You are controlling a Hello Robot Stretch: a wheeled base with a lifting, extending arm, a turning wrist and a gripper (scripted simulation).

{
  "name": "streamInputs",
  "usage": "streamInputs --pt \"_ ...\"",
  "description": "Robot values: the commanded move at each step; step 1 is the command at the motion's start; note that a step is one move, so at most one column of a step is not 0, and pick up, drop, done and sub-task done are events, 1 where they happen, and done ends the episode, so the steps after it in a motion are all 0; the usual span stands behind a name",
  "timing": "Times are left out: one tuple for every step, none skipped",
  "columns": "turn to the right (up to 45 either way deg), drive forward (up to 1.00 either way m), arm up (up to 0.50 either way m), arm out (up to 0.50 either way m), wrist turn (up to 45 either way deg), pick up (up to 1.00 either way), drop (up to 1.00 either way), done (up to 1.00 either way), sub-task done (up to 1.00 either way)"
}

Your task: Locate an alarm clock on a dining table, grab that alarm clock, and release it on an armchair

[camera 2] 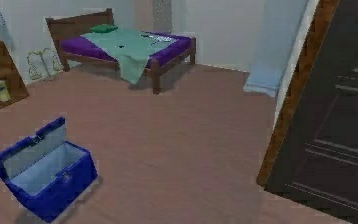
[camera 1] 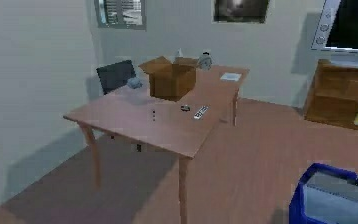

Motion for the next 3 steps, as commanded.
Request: streamInputs --pt "-3.0 0.00 0.00 0.00 0.0 0.00 0.00 0.00 0.00" --pt "0.0 0.05 0.00 0.00 0.0 0.00 0.00 0.00 0.00" --pt "45.0 0.00 0.00 0.00 0.0 0.00 0.00 0.00 0.00"
